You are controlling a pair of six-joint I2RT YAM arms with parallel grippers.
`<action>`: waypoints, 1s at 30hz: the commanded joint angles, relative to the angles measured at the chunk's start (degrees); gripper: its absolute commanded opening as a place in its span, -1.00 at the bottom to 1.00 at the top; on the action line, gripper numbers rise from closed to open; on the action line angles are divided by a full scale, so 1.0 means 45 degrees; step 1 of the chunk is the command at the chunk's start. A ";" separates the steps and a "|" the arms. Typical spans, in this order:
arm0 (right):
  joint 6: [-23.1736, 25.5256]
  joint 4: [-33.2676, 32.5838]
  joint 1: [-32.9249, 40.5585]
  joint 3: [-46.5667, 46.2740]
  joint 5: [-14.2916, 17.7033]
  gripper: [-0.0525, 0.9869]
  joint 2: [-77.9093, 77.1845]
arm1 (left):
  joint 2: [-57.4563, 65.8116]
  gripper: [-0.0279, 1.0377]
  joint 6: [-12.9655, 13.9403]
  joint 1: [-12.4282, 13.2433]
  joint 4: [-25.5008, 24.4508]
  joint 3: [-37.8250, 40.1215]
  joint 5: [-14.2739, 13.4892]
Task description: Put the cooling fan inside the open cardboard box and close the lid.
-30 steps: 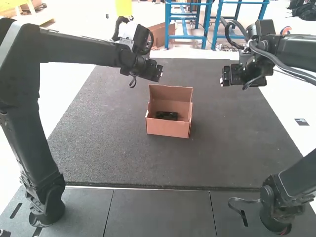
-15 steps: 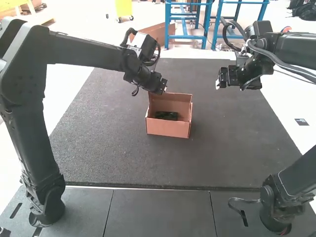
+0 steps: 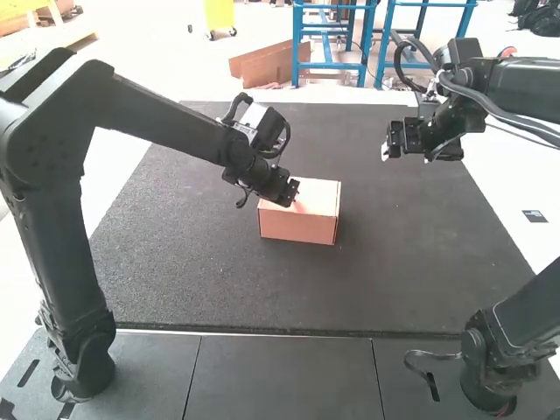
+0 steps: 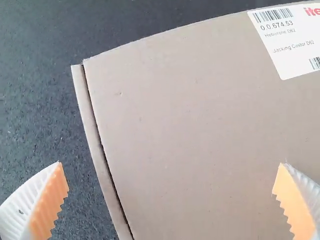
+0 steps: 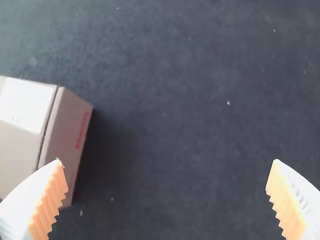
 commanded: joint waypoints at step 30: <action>0.0293 0.6105 -0.0185 -0.3488 -0.1237 0.86 -0.4775 | -0.9093 0.79 0.0308 0.1812 0.4988 -0.3478 0.1850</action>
